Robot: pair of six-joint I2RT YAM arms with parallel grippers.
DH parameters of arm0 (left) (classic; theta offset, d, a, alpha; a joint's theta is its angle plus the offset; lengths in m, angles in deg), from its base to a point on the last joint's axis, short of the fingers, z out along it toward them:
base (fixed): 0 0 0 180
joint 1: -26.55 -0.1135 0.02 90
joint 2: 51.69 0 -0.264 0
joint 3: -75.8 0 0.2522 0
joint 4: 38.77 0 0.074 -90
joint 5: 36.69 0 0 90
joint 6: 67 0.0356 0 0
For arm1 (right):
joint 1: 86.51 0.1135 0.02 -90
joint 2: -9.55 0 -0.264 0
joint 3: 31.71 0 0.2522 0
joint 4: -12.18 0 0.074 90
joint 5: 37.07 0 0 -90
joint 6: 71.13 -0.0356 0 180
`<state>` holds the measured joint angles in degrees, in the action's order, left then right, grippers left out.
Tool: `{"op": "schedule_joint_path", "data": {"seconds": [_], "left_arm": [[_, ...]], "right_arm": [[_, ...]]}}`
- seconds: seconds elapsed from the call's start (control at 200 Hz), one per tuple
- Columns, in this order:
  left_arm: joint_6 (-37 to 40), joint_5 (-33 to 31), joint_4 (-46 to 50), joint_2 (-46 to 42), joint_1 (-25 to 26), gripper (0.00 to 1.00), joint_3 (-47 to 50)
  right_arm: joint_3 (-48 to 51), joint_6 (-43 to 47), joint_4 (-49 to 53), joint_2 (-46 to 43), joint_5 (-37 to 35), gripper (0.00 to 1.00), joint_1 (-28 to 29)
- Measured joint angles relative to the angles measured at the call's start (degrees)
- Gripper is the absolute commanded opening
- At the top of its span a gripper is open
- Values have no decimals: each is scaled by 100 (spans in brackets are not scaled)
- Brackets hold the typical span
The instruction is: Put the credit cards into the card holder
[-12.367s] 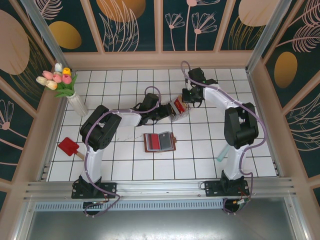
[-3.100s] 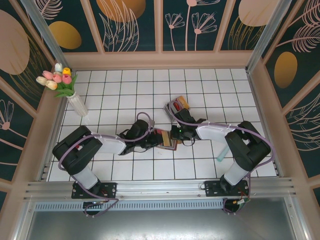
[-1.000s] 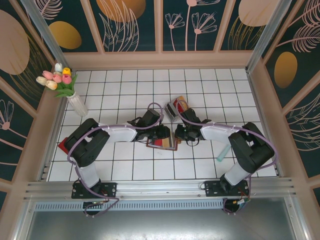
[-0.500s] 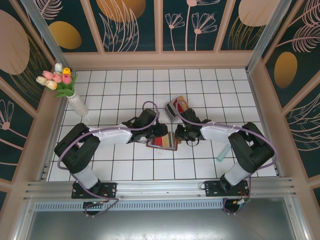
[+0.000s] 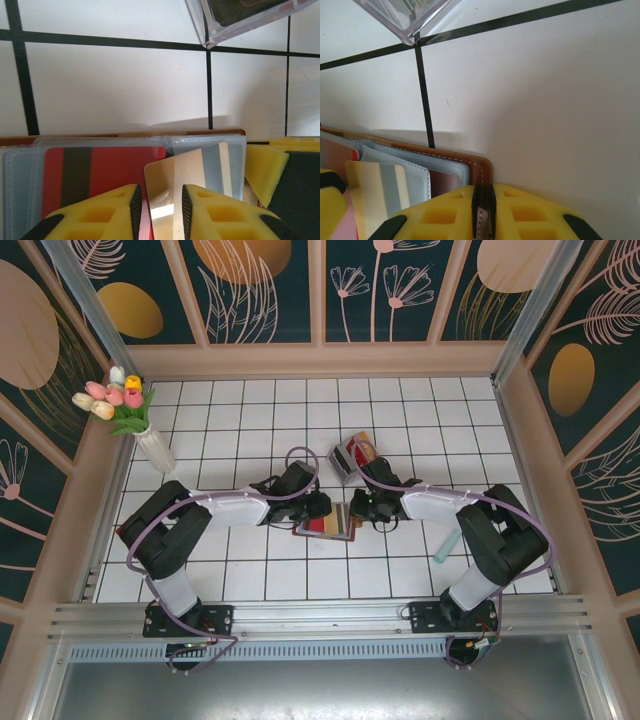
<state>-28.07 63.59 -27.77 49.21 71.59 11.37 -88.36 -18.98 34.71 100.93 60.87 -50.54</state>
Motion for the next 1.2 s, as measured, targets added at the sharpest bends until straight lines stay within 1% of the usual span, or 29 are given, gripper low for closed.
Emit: {"op": "schedule_joint_path", "data": {"seconds": [0.375, 0.621, 0.821, 0.921, 0.956, 1.026, 1.096, 1.121, 1.166, 1.201], "left_arm": [[48, 190, -24, 175, -2, 25, -170], [94, 577, -223, 251, 33, 25, -216], [140, 664, -306, 269, 42, 26, -216], [157, 522, -295, 221, 42, 32, -208], [162, 396, -282, 151, 42, 35, -184], [179, 66, -157, -131, 42, 37, -90], [223, -328, 57, -492, 39, 48, -28], [278, -450, 133, -616, 28, 50, -15], [297, -638, 216, -822, -13, 54, 28], [323, -710, 243, -955, -79, 55, 94]], "right_arm": [[-22, 0, 4, 42, 4, 17, 0], [-31, -2, 4, 46, 4, 17, 2], [-46, 0, 4, 63, 2, 18, 2], [-48, 0, 9, 63, -15, 18, 2], [-57, 2, 31, 63, -31, 19, 2], [-107, 35, 114, 61, -101, 23, 4], [-168, 85, 262, 17, -267, 26, 2], [-188, 90, 321, -22, -323, 28, 2], [-223, 144, 428, -109, -415, 33, 2], [-251, 173, 503, -195, -485, 35, 0]]}}
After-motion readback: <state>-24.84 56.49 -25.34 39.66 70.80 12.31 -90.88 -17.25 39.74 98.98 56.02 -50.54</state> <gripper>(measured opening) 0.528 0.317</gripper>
